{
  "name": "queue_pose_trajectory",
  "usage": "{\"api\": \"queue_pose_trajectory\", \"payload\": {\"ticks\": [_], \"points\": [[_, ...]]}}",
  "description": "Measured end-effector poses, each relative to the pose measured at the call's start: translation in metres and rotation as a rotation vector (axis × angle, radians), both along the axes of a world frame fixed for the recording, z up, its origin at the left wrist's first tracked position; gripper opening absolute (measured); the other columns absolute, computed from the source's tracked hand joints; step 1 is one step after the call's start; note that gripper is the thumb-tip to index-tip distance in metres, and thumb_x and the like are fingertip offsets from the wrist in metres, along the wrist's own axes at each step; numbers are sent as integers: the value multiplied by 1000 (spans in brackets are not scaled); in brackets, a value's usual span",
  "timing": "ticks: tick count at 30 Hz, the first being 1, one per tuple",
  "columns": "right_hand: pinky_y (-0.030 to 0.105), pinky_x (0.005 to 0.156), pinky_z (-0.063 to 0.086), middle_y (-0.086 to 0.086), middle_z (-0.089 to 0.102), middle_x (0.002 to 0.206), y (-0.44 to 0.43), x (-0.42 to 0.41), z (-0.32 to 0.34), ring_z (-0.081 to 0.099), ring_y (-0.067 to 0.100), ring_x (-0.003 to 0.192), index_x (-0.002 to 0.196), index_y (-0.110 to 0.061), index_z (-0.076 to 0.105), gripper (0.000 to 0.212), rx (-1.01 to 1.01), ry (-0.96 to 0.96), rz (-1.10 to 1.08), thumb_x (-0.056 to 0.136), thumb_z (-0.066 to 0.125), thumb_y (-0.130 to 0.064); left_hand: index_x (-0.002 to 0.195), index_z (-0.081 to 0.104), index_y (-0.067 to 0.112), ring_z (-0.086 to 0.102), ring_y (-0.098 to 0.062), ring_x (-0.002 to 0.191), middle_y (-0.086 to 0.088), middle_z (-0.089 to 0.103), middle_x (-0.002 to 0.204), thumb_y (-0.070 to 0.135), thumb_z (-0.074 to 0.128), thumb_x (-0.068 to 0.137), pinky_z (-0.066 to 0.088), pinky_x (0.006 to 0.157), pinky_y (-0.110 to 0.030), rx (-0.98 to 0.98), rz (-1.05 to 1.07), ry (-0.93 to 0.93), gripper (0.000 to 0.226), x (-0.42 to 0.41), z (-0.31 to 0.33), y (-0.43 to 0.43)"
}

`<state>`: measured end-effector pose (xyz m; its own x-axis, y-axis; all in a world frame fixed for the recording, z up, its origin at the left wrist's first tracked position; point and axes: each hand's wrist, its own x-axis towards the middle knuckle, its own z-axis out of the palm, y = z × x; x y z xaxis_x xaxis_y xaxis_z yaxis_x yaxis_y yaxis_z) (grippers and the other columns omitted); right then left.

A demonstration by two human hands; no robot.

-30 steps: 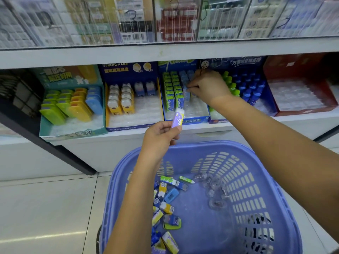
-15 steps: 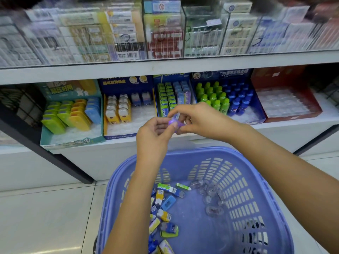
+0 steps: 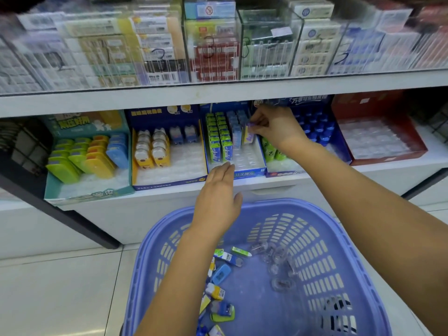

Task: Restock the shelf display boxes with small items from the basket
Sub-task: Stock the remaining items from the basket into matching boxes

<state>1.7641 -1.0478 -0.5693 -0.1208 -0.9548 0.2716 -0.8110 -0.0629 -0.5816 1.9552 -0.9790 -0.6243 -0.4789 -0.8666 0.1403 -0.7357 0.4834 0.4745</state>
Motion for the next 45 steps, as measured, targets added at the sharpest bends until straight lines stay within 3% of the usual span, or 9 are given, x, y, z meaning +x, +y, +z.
{"api": "queue_pose_trajectory", "payload": {"ticks": [13,18,20,22,26,32,37,41,45], "points": [[31,92,41,13,60,118,3,13,13,41,31,121,108,-7,70,28,149,477,35,93,56,-26,147,30,14,20,-12,142,1,27,154,24,52,95,14,111,-17,93,-48,104,57,10,5,1],[27,77,40,12,62,100,55,39,-4,57,25,94,103,-10,69,23,14,277,94,85,63,-22,112,63,15,59,-4,88,1,63,105,18,55,92,43,75,-6,133,149,415,21,42,5,5],[23,69,35,6,67,89,82,59,-31,60,21,87,93,-13,71,15,161,216,228,84,64,-23,102,66,11,59,-7,74,1,65,89,12,58,89,43,66,-6,244,186,284,15,56,-7,6],[23,73,38,6,69,98,100,78,-69,62,21,93,99,-13,70,20,460,212,350,83,66,-24,96,67,11,59,-18,79,-7,66,89,7,56,87,50,77,-22,413,191,32,15,67,-30,13],[24,76,38,7,62,119,133,105,-157,57,24,108,120,-15,60,42,860,211,414,80,71,-25,115,59,5,57,-29,108,-14,60,120,13,56,89,45,82,-33,634,61,-513,27,77,-88,42],[31,95,46,10,60,125,163,125,-237,57,25,113,122,-11,58,41,987,59,363,83,65,-20,143,29,-2,58,-33,107,-23,49,133,4,47,93,47,85,-39,708,58,-624,54,83,-158,69],[31,73,43,17,60,111,168,142,-263,52,23,86,103,-14,51,27,949,3,348,82,64,-23,124,50,1,56,-28,105,-16,59,115,13,48,95,47,83,-37,591,66,-759,32,85,-182,69],[38,75,45,20,58,105,170,148,-271,56,30,93,104,-7,48,28,939,14,360,82,63,-16,121,53,4,55,-27,107,-14,58,117,14,47,97,46,86,-35,495,44,-880,27,87,-190,73],[31,65,35,14,49,85,167,141,-272,47,24,77,65,-15,38,30,981,36,407,81,64,-18,119,52,7,57,-28,106,-13,60,116,10,47,95,46,86,-36,467,38,-921,25,85,-193,74]]}}
